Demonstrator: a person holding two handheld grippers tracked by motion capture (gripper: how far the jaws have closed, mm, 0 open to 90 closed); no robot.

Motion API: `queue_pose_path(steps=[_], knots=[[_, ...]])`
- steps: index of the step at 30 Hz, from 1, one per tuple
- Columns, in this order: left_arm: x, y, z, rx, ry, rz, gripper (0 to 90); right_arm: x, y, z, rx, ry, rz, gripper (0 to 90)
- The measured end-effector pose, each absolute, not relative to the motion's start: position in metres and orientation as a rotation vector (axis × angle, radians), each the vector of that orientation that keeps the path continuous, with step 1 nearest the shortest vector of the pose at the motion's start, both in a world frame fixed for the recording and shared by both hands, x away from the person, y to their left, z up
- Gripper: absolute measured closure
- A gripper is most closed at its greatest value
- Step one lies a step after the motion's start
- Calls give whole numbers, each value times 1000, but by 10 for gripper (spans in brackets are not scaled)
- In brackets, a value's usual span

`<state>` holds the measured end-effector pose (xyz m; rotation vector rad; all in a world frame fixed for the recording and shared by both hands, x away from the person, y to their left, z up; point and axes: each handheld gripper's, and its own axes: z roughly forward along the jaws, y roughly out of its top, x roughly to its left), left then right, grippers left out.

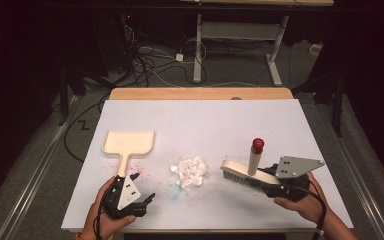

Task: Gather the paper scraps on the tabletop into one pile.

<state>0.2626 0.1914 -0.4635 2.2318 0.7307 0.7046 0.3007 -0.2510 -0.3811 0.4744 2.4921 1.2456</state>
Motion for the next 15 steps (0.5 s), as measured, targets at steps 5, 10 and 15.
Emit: queue_pose_path(steps=[5, 10, 15], knots=[[262, 194, -463, 2224, 739, 709, 217, 298, -268, -384, 522, 2512, 1214, 676], [263, 196, -462, 2211, 746, 717, 217, 294, -284, -388, 567, 2543, 1197, 676], [263, 195, -461, 2208, 746, 722, 217, 290, -294, -394, 600, 2564, 1175, 676]])
